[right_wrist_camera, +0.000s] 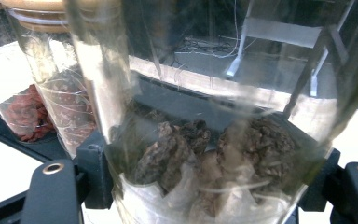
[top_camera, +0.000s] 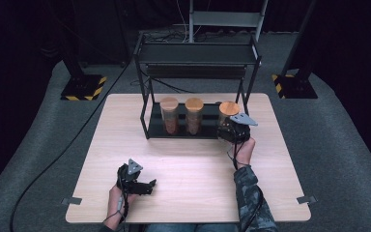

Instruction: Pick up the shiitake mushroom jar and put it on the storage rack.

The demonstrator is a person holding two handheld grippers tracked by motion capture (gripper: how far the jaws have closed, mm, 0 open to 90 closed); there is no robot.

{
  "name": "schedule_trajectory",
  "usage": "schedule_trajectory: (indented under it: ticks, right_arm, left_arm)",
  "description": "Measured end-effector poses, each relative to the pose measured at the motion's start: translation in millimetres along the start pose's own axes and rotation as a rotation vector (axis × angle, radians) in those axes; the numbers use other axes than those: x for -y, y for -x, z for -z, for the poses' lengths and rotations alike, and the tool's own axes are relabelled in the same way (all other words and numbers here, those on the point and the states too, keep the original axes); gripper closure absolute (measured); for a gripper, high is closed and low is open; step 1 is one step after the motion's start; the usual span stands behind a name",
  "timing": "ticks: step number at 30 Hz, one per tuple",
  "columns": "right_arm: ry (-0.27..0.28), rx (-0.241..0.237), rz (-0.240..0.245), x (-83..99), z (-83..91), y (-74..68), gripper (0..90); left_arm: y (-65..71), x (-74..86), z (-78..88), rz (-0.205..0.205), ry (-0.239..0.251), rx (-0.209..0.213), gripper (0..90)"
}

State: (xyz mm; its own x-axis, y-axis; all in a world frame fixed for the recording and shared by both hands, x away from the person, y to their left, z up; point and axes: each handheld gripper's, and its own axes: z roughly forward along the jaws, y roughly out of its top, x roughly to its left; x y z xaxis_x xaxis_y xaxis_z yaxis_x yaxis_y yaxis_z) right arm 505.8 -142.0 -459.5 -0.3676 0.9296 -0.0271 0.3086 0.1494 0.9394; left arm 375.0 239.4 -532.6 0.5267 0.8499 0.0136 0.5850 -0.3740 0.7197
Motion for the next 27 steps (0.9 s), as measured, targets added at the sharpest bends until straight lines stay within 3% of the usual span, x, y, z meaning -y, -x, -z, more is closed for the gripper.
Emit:
schedule_trajectory:
  ticks: [27]
  right_arm:
    - [-0.004,0.015,-0.001,-6.1,-12.7,3.5,24.8]
  left_arm:
    - [0.0,0.0,0.0,0.0,0.0,0.0,2.8]
